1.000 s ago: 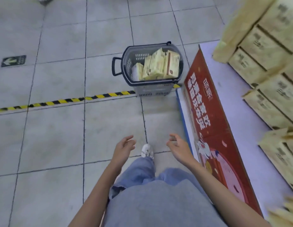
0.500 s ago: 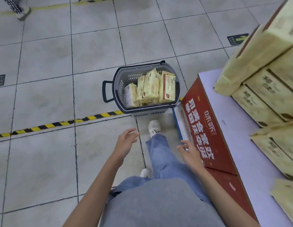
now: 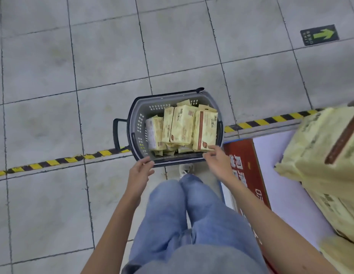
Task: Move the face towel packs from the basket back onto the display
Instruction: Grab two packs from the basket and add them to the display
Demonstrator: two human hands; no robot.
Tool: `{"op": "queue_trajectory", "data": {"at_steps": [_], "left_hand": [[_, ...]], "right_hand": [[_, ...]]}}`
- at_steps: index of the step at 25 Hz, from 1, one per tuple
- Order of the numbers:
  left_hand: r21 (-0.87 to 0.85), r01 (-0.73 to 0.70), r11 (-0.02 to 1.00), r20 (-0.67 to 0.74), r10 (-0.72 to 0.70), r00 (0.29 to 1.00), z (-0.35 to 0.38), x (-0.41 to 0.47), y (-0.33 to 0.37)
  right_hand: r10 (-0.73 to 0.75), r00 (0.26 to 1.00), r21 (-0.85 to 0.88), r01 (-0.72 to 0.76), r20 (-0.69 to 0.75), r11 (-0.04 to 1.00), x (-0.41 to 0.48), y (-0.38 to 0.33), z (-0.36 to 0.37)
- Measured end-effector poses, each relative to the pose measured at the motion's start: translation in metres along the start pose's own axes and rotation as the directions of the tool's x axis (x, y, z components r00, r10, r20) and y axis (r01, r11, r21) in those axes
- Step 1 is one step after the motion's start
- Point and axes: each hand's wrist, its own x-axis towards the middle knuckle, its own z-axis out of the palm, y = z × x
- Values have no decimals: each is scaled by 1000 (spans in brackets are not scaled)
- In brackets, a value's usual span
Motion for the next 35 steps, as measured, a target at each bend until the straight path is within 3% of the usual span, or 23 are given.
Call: {"op": "queue_trajectory", "data": {"at_steps": [5, 9, 13, 17, 23, 27, 30, 32, 35], "left_hand": [[152, -51, 987, 51, 44, 998, 53, 100, 39], [334, -101, 937, 91, 75, 993, 110, 207, 37], [395, -100, 913, 61, 82, 995, 147, 315, 8], [326, -113, 939, 108, 81, 991, 154, 372, -18], [202, 11, 979, 160, -44, 986, 151, 391, -32], [74, 36, 997, 169, -49, 984, 156, 388, -31], [-36, 140, 989, 281, -124, 952, 153, 392, -34], [-25, 188, 982, 350, -168, 922, 150, 396, -39], [13, 191, 982, 357, -183, 916, 149, 399, -44]], "right_hand": [[74, 997, 11, -73, -29, 997, 97, -4, 0], [157, 974, 20, -156, -165, 988, 182, 37, 10], [204, 950, 51, -197, -236, 979, 250, 86, 36], [203, 952, 87, -187, -229, 978, 284, 124, 59], [360, 924, 383, -288, -131, 878, 297, 127, 56], [345, 937, 419, -293, -54, 860, 299, 124, 57], [316, 948, 431, -303, 42, 850, 303, 128, 54], [285, 951, 464, -309, 122, 830, 309, 132, 49], [243, 935, 605, -352, 258, 714, 317, 139, 44]]}}
